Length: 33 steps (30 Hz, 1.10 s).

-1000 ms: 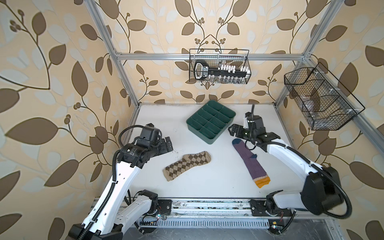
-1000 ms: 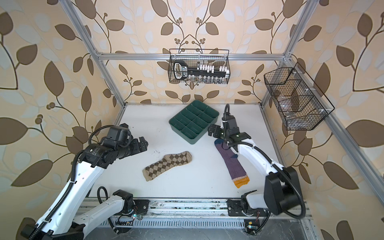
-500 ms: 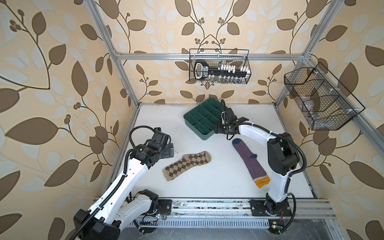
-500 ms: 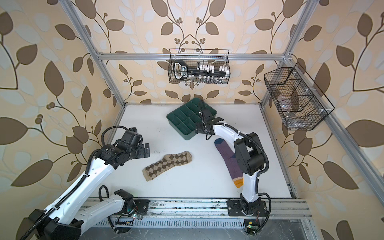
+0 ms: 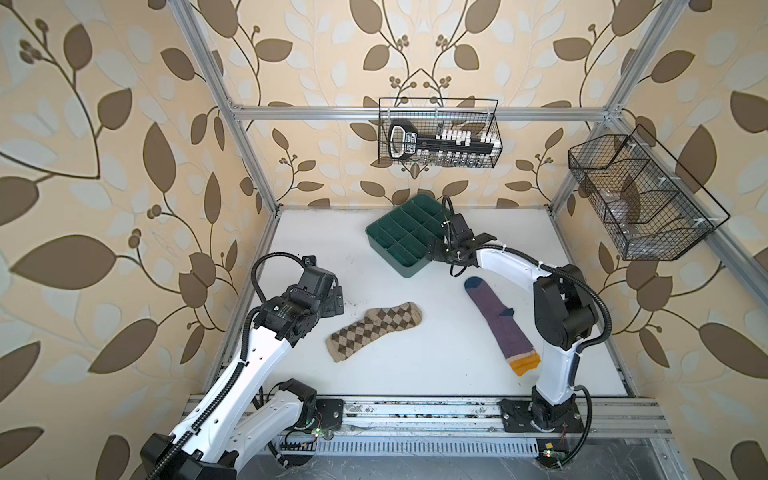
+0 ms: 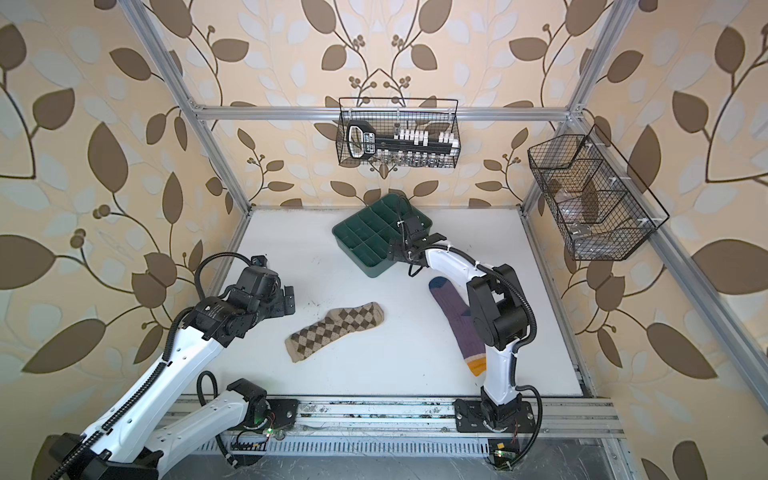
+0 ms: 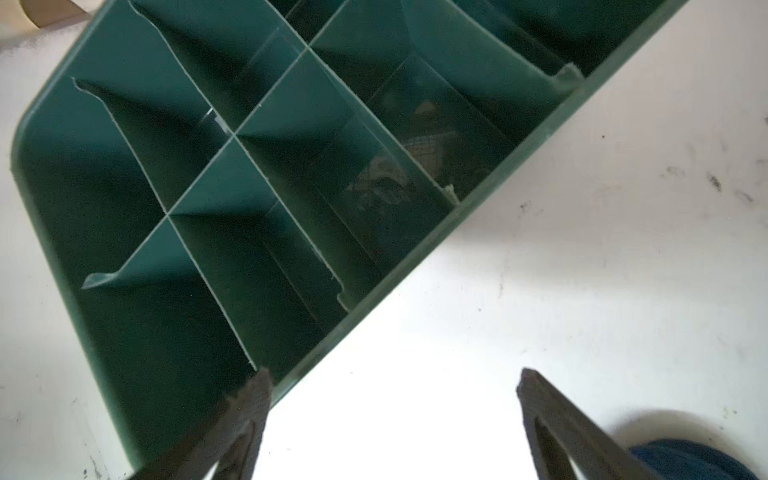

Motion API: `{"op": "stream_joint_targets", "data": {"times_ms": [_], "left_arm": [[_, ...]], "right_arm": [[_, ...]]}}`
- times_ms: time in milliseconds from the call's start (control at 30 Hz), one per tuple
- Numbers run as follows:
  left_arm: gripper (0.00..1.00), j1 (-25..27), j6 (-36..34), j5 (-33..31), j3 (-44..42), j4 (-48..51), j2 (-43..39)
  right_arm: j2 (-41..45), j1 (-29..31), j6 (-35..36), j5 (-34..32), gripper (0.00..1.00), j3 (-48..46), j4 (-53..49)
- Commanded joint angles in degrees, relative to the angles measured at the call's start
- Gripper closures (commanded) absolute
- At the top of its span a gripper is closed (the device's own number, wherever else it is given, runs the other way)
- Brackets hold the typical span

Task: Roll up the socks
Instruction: 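Reach the right gripper to the green tray rim and grasp it, then drag and turn the green tray toward the left arm, then release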

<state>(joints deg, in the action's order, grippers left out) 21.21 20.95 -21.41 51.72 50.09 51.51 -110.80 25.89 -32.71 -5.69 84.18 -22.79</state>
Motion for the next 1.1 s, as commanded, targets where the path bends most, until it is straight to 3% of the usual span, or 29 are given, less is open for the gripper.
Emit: {"op": "stream_joint_targets", "data": {"times_ms": [0, 233, 467, 600, 1067], "left_arm": [[0.01, 0.23, -0.79, 1.03, -0.25, -0.91, -0.44], [0.01, 0.23, -1.49, 1.78, -1.04, -2.1, -0.28], [0.01, 0.23, -1.11, 0.34, -0.89, -1.66, 0.4], [0.01, 0.23, -1.14, 0.05, -1.0, -1.66, 0.18], [0.01, 0.23, -1.04, -0.39, -0.87, -1.74, 0.64]], "right_arm": [[1.72, 0.47, -1.65, -1.25, 0.05, -0.76, 1.76], [-4.68, 1.09, -1.9, -1.41, 0.06, 5.04, 0.56], [-7.86, 2.93, -1.4, -2.4, 0.15, 7.43, -0.29], [-9.25, 3.2, -1.17, -2.09, 0.24, 8.84, -1.3], [-15.06, 6.11, 4.29, -2.62, 0.68, 19.02, -6.46]]}}
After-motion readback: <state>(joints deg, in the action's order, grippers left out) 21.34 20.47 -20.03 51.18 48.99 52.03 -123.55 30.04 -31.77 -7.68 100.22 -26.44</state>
